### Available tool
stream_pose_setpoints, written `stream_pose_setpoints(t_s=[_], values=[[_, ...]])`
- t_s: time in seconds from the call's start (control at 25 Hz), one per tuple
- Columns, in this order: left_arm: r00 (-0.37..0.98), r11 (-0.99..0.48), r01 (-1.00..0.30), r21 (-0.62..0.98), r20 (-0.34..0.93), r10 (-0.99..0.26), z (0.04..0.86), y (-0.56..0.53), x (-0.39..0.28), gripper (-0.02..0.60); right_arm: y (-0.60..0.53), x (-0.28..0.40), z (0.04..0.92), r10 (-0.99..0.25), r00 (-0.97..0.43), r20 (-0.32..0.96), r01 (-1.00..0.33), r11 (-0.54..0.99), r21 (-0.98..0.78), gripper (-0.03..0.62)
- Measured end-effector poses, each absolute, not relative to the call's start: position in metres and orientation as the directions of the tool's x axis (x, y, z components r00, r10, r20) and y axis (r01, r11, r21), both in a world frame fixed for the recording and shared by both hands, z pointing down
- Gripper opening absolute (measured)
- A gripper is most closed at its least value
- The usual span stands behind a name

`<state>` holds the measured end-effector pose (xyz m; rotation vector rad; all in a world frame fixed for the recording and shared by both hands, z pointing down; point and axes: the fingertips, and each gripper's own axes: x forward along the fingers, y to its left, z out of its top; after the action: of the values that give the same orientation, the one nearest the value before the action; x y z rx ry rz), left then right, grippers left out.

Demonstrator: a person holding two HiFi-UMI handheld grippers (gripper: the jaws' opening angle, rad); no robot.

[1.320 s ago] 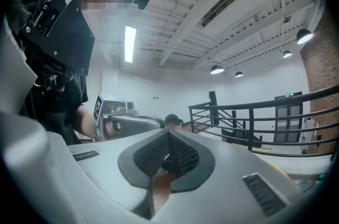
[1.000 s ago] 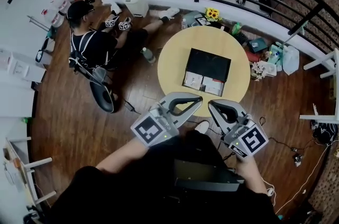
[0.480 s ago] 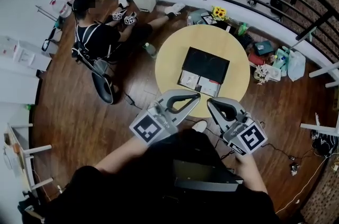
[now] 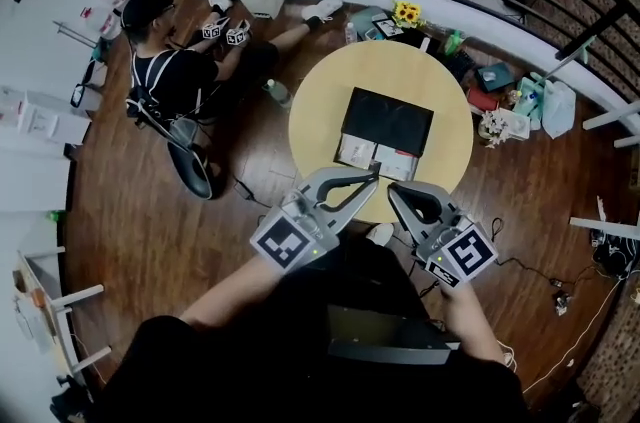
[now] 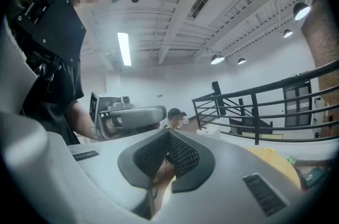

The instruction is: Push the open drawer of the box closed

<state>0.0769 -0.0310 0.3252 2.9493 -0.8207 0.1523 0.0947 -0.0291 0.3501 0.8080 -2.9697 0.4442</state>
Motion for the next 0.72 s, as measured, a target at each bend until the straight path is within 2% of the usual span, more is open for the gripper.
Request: stream_pose_setpoints(t_s=[0.36,0.72], values=[[0.875,-0.874,-0.480,0.073,0.120,-0.470,0.380,-0.067,0.046,0.020,-0.063,0.068,0.425,-0.545,-0.815,0.196,-0.576,0.730,-0.369,0.006],[0.884,-0.881,-0.466,0.082,0.089,-0.459,0.415,-0.088,0.036,0.021,-0.069,0.043,0.491,-0.515,-0.815,0.265,-0.576,0.673,-0.464,0.006]])
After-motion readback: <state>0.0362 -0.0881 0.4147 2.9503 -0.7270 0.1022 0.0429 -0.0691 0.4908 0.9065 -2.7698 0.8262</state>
